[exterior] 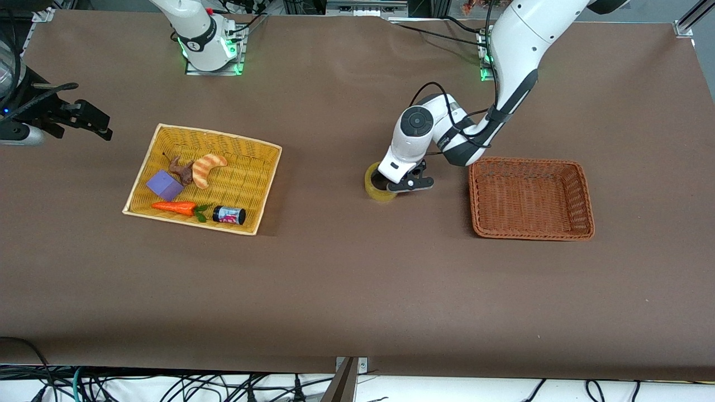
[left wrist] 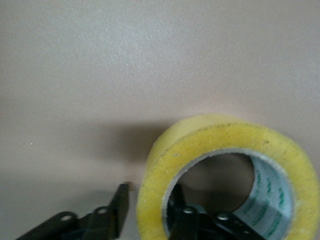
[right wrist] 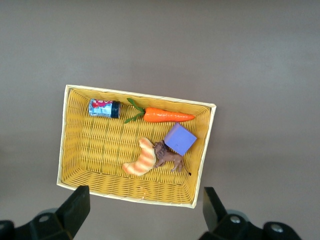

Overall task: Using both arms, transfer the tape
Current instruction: 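Carry the tape with the left gripper and lower it into the basket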

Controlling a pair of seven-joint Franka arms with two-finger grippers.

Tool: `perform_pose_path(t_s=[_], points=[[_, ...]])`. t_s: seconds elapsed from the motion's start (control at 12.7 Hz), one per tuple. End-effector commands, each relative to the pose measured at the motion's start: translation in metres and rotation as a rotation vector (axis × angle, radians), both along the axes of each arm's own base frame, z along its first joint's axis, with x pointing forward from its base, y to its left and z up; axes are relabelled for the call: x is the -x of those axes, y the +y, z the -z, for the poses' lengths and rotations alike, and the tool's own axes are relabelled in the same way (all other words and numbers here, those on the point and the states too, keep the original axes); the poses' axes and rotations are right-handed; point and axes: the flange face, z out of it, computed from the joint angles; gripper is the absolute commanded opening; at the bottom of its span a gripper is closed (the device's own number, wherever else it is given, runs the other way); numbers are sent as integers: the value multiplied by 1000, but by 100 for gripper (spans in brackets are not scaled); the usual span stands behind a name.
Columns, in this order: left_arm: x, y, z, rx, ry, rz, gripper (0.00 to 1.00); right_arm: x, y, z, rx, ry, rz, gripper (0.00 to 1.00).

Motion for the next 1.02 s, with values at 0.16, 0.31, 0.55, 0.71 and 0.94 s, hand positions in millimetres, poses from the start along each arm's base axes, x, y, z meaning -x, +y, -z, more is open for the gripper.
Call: perform_pose_path(t_s=[0.16,0.31,0.55,0.71,0.94], points=[[-37,9,-50,11,62,1,0,3,-3,0,-11,2,22,100],[-65,36,-104,-24,134,121,0,1,-4,2,-11,3,24,100],[-110,142,-160,-87,177,290,0,1,-3,0,-11,0,21,100],[-132,226,-175,-104,192,434,0,1,-3,1,-11,3,17,100],[-135,296,-173,-114,226,511,0,1,-3,1,-11,5,21,100]])
